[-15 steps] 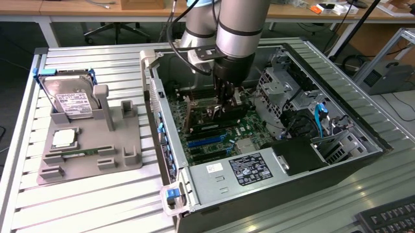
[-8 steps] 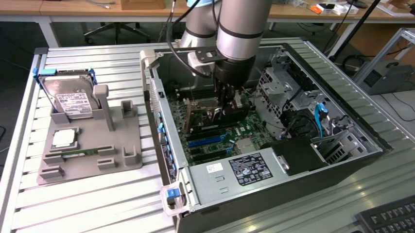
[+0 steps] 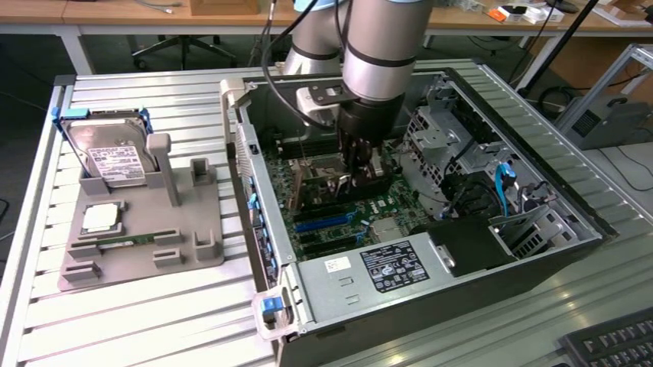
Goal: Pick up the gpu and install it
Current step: 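Insert the gpu into the slot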
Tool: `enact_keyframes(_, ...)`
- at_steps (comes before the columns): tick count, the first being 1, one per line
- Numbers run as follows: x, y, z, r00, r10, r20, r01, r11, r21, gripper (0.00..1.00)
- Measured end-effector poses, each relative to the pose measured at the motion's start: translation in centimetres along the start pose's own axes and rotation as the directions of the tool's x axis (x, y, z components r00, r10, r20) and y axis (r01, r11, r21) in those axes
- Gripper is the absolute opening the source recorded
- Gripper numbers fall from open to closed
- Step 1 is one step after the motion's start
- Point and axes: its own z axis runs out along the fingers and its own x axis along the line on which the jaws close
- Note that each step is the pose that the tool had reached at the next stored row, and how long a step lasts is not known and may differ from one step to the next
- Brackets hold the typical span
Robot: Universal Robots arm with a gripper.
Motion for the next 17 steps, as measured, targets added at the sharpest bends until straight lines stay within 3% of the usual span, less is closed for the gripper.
enact_keyframes(17, 1.00, 0.05, 0.21, 1.0000, 0.000, 0.0000, 0.000, 1.0000, 0.0000, 0.27)
